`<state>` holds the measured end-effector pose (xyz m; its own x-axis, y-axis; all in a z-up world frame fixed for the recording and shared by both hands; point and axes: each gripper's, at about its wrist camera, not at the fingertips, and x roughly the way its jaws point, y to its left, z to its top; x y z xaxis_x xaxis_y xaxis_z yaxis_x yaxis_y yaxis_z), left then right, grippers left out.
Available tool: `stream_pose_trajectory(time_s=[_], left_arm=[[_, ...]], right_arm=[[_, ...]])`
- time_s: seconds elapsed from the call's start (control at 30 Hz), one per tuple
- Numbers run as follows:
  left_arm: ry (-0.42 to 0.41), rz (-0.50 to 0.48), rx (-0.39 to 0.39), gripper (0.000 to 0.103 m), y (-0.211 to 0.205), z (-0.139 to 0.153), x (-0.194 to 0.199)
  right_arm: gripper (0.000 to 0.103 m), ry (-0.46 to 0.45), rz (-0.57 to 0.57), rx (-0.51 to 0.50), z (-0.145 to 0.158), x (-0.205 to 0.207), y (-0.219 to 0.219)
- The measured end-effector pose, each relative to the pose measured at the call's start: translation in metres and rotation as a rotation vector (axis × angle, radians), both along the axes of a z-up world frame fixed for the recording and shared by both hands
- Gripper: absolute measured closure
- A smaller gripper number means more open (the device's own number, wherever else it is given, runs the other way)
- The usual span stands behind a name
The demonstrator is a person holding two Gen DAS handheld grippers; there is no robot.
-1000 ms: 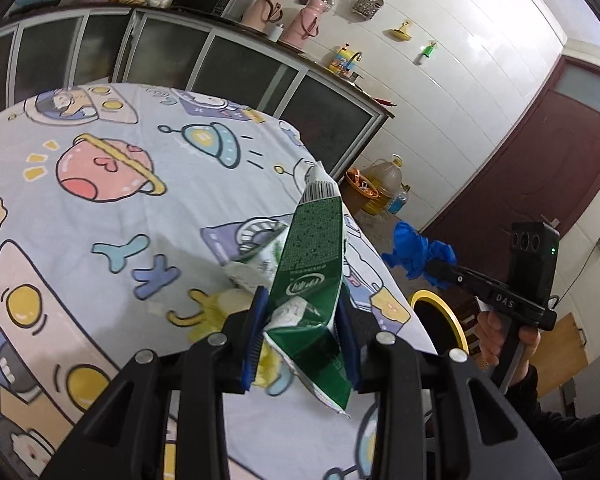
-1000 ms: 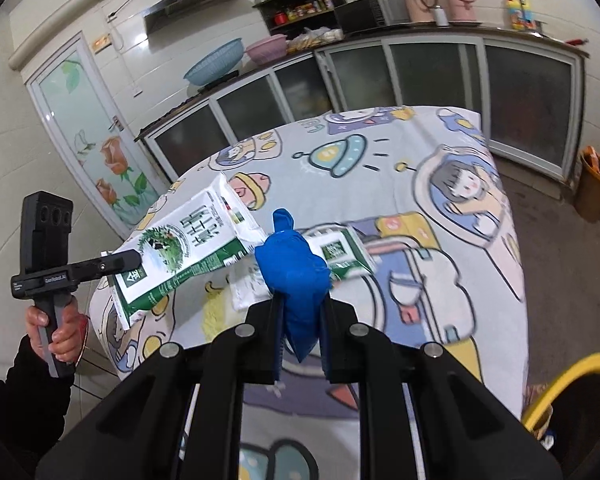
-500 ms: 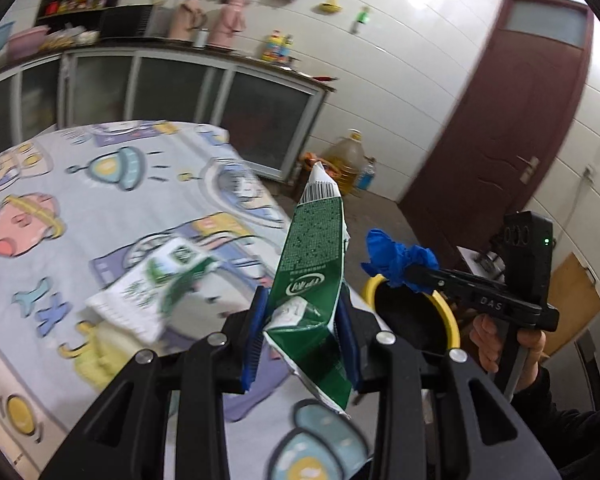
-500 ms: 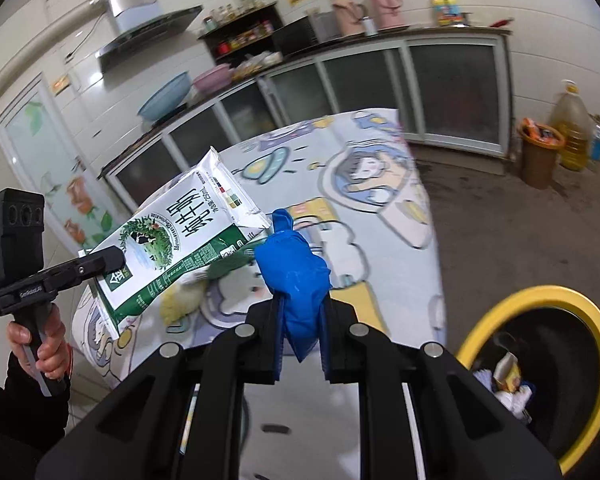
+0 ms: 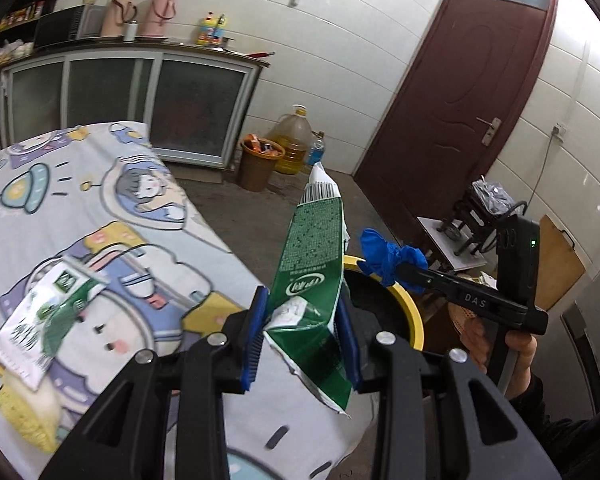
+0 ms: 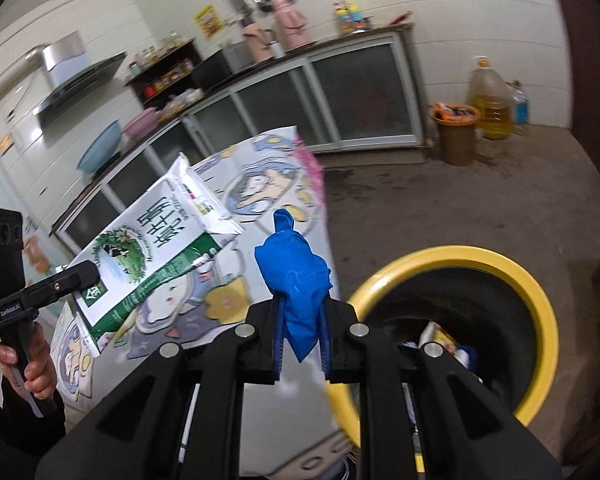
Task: Collect trash
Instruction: 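Carry the green carton and blue glove over the bin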
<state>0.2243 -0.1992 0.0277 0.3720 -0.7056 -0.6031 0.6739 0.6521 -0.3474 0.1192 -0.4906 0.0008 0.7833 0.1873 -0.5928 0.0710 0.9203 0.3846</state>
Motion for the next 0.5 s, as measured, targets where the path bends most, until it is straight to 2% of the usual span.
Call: stream_pose_trajectory(time_s=[0.3,0.5], left_arm=[[-0.050,-0.022,0.051,0.072,-0.054,-0.003,-0.004],[-0.036,-0.037,0.078,0.072,-0.079,-0.014,-0.005]], right_arm=[[0.089,0.038,-0.115,-0.006,-0.023,-0.016,-0.038],[0.089,0.061,-0.142,0.016,-0.039,-0.021,-0.055]])
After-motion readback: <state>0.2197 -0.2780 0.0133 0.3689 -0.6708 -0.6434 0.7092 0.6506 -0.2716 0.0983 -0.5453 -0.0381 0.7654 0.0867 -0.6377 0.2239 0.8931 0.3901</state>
